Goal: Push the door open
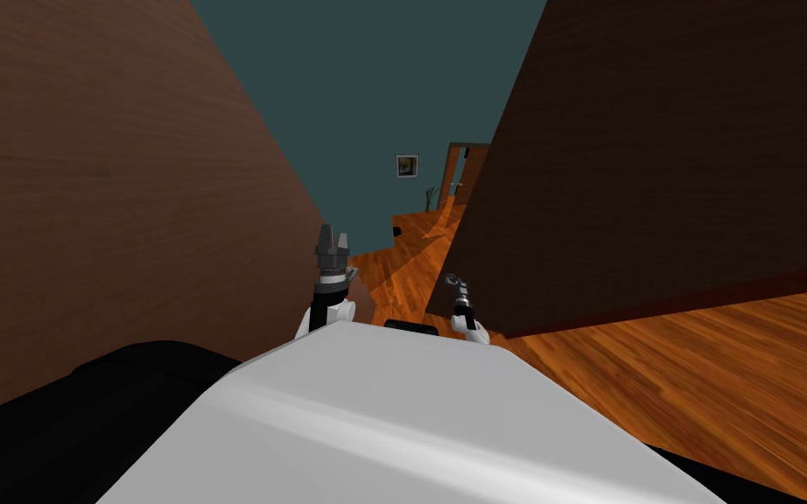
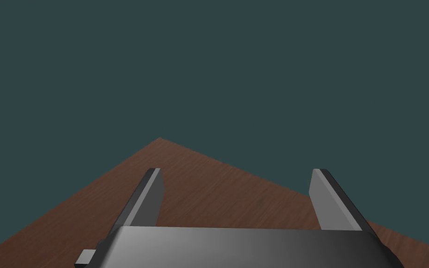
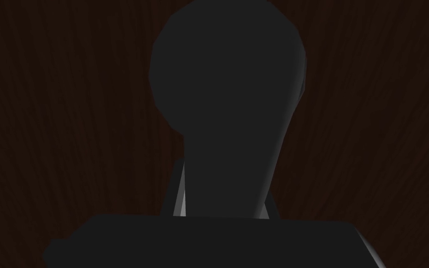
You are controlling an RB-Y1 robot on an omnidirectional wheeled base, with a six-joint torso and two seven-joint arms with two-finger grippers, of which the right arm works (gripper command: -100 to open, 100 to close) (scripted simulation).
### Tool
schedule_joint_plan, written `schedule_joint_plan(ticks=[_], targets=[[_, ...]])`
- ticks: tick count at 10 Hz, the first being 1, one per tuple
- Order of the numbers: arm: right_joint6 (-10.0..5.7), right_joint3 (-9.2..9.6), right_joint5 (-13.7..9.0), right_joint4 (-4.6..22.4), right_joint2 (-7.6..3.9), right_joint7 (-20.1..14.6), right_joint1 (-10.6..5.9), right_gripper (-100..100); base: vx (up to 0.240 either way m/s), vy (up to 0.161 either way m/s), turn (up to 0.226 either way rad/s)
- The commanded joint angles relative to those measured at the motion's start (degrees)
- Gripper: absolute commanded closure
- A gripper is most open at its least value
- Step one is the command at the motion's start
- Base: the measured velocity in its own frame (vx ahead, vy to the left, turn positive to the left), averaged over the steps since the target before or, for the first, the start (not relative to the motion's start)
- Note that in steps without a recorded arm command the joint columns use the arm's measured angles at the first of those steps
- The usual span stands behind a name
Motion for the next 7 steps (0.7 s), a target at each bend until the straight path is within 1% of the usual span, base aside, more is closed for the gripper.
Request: schedule_joint_plan(ticks=[1,2,3,4,5,6,7], targets=[[0.14,-1.22,-0.6,-1.4,-0.64,1.0,-0.02,100,0.212,0.011,-0.051],[0.14,-1.22,-0.6,-1.4,-0.64,1.0,-0.02,100,0.145,0.015,-0.031],[0.14,-1.22,-0.6,0.4,-0.64,1.0,-0.02,100,0.066,-0.002,0.007],[0.14,-1.22,-0.6,-0.9,-0.64,1.0,-0.02,100,0.008,-0.002,0.005],[0.14,-1.22,-0.6,-1.4,-0.64,1.0,-0.02,100,-0.016,-0.006,0.005],[0.11,-2.27,-1.1,-1.6,-0.65,2.1,-0.08,100,0.128,0.005,-0.072],[0.11,-2.27,-1.1,-1.6,-0.65,2.1,-0.08,100,0.158,0.013,-0.045]])
